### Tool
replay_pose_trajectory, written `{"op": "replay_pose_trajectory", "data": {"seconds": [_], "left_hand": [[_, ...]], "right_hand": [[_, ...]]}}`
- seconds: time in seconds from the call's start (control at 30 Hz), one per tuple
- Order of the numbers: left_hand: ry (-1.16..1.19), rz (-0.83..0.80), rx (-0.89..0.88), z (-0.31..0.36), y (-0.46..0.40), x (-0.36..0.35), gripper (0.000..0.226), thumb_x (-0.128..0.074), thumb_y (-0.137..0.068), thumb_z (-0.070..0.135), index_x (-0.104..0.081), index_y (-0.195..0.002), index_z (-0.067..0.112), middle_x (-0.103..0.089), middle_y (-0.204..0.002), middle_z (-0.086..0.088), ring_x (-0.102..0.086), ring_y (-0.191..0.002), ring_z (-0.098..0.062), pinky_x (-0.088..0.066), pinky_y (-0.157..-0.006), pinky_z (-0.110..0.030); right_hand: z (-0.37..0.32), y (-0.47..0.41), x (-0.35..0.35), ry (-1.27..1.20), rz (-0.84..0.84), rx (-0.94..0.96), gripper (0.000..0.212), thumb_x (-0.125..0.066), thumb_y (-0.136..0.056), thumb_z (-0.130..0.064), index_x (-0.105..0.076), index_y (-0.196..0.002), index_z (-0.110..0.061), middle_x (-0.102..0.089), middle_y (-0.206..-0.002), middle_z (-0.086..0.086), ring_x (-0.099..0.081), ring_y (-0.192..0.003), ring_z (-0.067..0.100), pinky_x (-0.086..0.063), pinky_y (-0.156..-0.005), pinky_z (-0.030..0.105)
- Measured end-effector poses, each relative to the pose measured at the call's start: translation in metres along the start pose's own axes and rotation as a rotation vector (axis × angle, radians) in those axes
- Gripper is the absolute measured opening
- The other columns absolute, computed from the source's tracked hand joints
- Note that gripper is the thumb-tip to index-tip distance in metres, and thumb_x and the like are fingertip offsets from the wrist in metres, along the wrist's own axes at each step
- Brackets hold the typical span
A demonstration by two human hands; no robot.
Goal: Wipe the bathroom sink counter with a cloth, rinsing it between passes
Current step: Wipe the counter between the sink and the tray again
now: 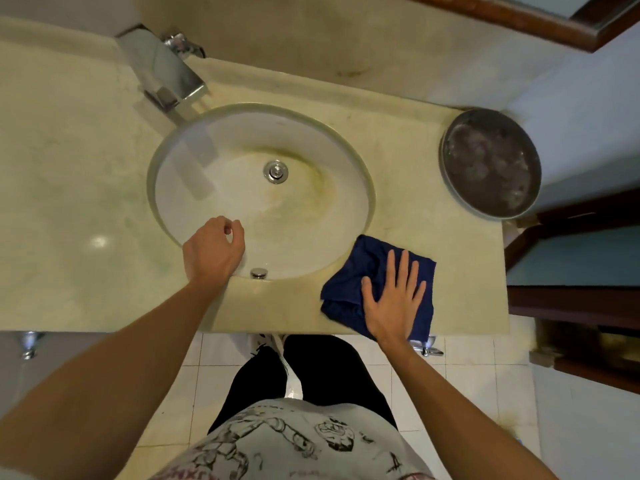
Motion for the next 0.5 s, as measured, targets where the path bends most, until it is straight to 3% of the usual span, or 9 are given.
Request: {"op": "replay_pose_trajectory", "data": {"seconds": [0.2, 0.37, 0.5], "left_hand": [[-0.034, 0.012, 0.015, -0.002, -0.002, -0.003, 0.030, -0.046, -0.099, 0.041, -0.065, -0.085, 0.022, -0.068, -0.085, 0.008, -0.065, -0.074, -0.022, -0.049, -0.071, -0.034], [-0.058, 0.010, 0.059, -0.001, -0.004, -0.005, 0.024, -0.052, -0.100, 0.039, -0.068, -0.091, 0.024, -0.070, -0.092, 0.010, -0.066, -0.083, -0.016, -0.038, -0.071, -0.029], [-0.096, -0.010, 0.081, -0.002, -0.004, -0.007, 0.024, -0.053, -0.100, 0.039, -0.068, -0.090, 0.022, -0.069, -0.091, 0.008, -0.067, -0.082, -0.019, -0.043, -0.069, -0.031]], "right_hand": [[-0.035, -0.131, 0.010, -0.011, -0.003, -0.018, 0.079, -0.020, -0.098, -0.068, -0.012, -0.164, -0.026, -0.011, -0.171, 0.002, -0.007, -0.158, 0.028, -0.007, -0.125, 0.056], [-0.082, -0.241, 0.022, -0.020, -0.005, 0.148, 0.076, -0.026, -0.099, -0.067, -0.012, -0.164, -0.030, -0.010, -0.172, -0.002, -0.004, -0.158, 0.026, -0.003, -0.127, 0.053], [-0.119, -0.311, 0.032, -0.031, -0.006, 0.251, 0.074, -0.022, -0.100, -0.068, -0.016, -0.163, -0.031, -0.012, -0.171, -0.002, -0.006, -0.158, 0.025, -0.005, -0.127, 0.053]]}}
Point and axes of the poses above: each hand's wrist, its own y-axis away from the middle knuckle, its own x-axis out of the back of the hand, z = x × y, the point moved 8 cm from there along -y, towards the middle knuckle
